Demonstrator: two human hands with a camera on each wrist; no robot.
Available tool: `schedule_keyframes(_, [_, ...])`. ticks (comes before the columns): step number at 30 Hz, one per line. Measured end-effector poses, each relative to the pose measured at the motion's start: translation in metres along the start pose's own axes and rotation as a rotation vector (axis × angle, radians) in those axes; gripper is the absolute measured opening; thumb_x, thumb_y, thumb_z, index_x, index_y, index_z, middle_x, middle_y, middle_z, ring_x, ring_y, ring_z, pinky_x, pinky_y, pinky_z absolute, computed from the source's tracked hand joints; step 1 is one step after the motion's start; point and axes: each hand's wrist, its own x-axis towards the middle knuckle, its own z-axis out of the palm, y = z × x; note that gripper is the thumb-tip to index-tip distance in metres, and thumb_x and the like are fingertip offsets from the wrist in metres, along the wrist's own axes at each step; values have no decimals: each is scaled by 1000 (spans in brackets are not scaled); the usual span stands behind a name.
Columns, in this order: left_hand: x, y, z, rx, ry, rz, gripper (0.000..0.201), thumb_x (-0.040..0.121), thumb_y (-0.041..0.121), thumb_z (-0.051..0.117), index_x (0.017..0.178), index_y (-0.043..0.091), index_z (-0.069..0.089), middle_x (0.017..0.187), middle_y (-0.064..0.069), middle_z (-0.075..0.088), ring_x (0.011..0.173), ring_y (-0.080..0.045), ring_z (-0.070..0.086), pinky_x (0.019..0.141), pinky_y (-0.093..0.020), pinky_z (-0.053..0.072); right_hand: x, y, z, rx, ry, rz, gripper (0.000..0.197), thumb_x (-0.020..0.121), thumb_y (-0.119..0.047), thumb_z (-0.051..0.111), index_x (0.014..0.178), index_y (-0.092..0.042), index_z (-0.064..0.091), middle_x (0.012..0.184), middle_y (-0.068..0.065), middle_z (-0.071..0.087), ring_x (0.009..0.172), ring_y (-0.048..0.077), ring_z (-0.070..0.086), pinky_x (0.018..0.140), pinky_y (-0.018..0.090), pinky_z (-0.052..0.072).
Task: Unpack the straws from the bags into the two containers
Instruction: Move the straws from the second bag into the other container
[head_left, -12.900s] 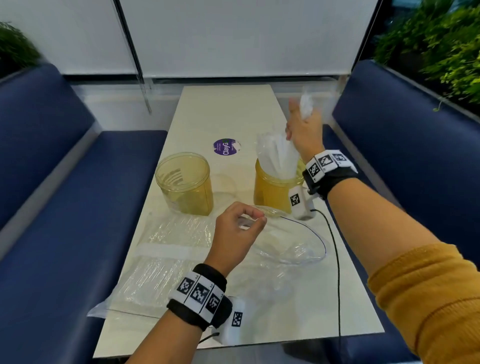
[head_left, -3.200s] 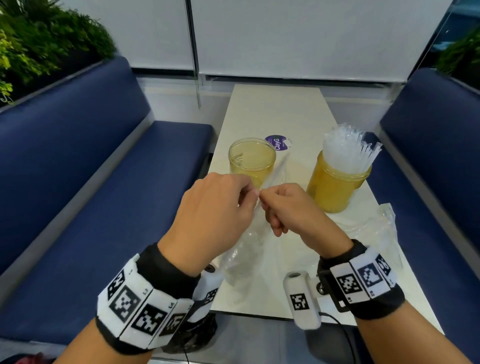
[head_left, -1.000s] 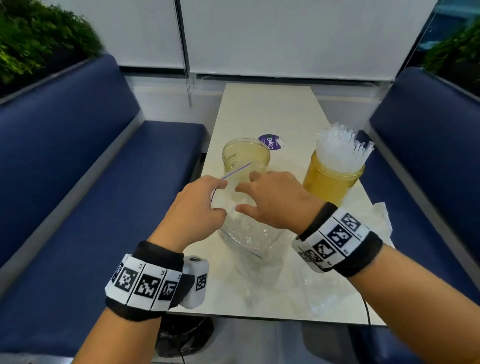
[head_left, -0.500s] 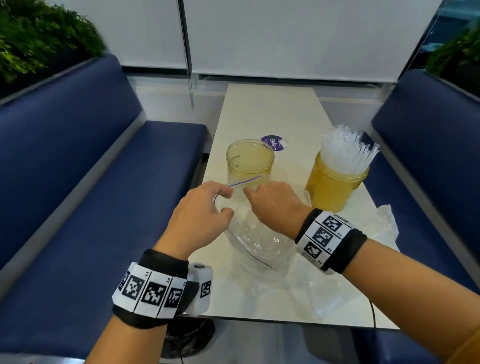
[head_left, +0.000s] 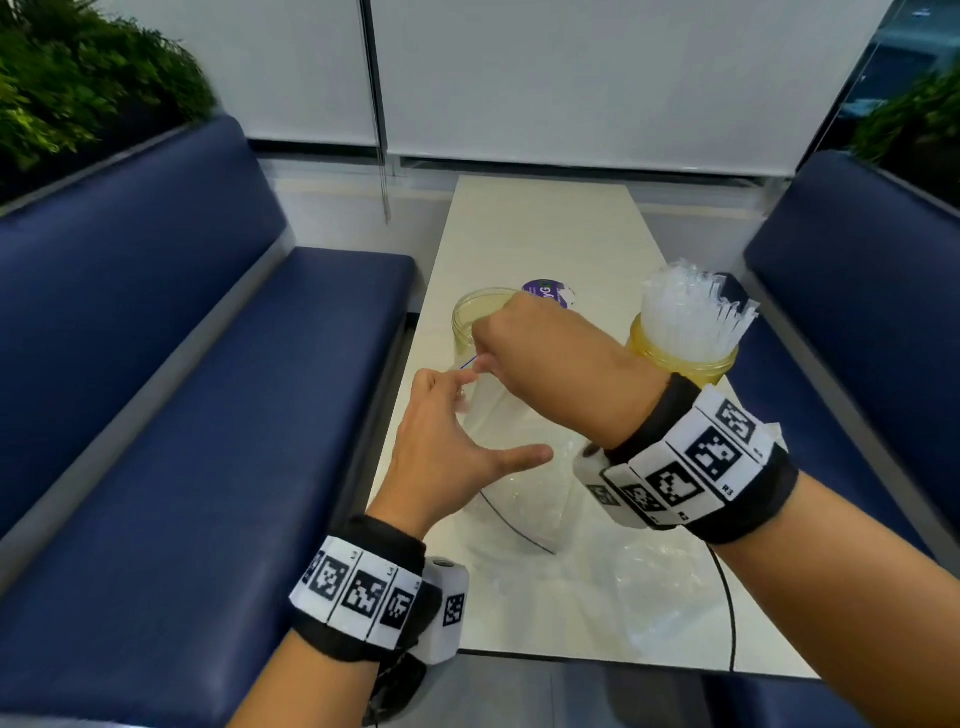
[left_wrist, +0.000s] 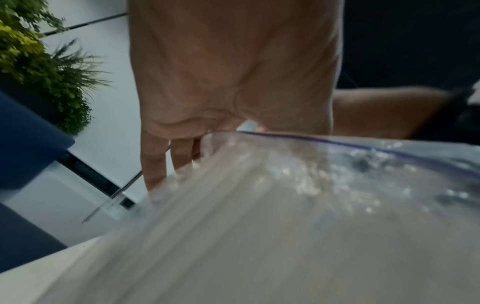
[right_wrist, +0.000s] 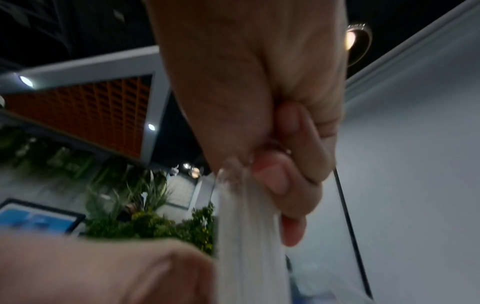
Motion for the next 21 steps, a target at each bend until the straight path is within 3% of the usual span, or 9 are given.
schedule_keyframes(3, [4,3,8,63,103,58,72,49,69,86,95,31,47,98,9,40,84,-2,46,66,-15,35,4,-7,-12,44,23,-16,19,101,-20,53,109,-9,67,100,9,63,78,21,53,49,22,26])
schedule_keyframes(6, [12,1,14,8,236,77,60,55,71,75,77,22,47,88,2,49,74,-10,49,60,-28,42,5,-13,-15,72,64,-1,21,101,-25,54,100,-10,68,90,11,59,72,22,49,54,26,31])
schedule_keyframes(9, [17,-3,18,-138,315,62,49,65,61,64,72,15,50,81,-9,57,72,-28,57,60,-52,50,0,-15,-15,73,137,9,38,104,-43,41,89,-16,62,79,3,47,74,23,49,63,31,34])
schedule_keyframes(11, [17,-7,18,-140,319,45,47,70,58,63,74,13,51,78,-11,60,69,-31,59,57,-54,50,-4,-15,-15,89,278,12,50,103,-54,30,85,-18,59,81,-1,54,77,21,53,64,34,39])
schedule_keyframes(13, [20,-7,14,-102,303,6,41,75,55,62,80,15,55,75,-6,63,67,-27,62,54,-48,53,-4,-16,-8,212,366,-1,54,100,-61,29,92,-22,67,87,-5,63,82,18,58,70,37,48])
schedule_keyframes(15, [25,-5,12,19,290,0,26,85,47,56,89,21,57,71,1,62,66,-21,62,53,-43,54,1,-21,6,386,351,-64,48,96,-63,38,98,-25,68,82,-7,66,79,15,60,74,39,51])
schedule_keyframes(17, [28,-7,11,44,302,28,26,90,47,45,96,25,56,73,5,59,69,-16,62,57,-43,55,6,-24,23,622,345,-103,45,90,-60,54,117,-25,61,74,-7,65,72,11,59,71,34,51])
schedule_keyframes(19, [25,-8,9,-39,307,61,16,89,44,48,94,30,55,77,7,61,72,-11,63,57,-41,55,9,-20,33,966,373,-91,72,78,-53,76,136,-26,43,74,-5,66,73,8,63,72,27,52])
schedule_keyframes(21, [22,-8,4,-85,287,102,4,89,25,58,92,28,58,77,6,64,71,-10,64,56,-29,55,13,-15,41,1095,348,-64,84,66,-50,86,135,-26,44,91,-5,70,88,8,68,83,29,56])
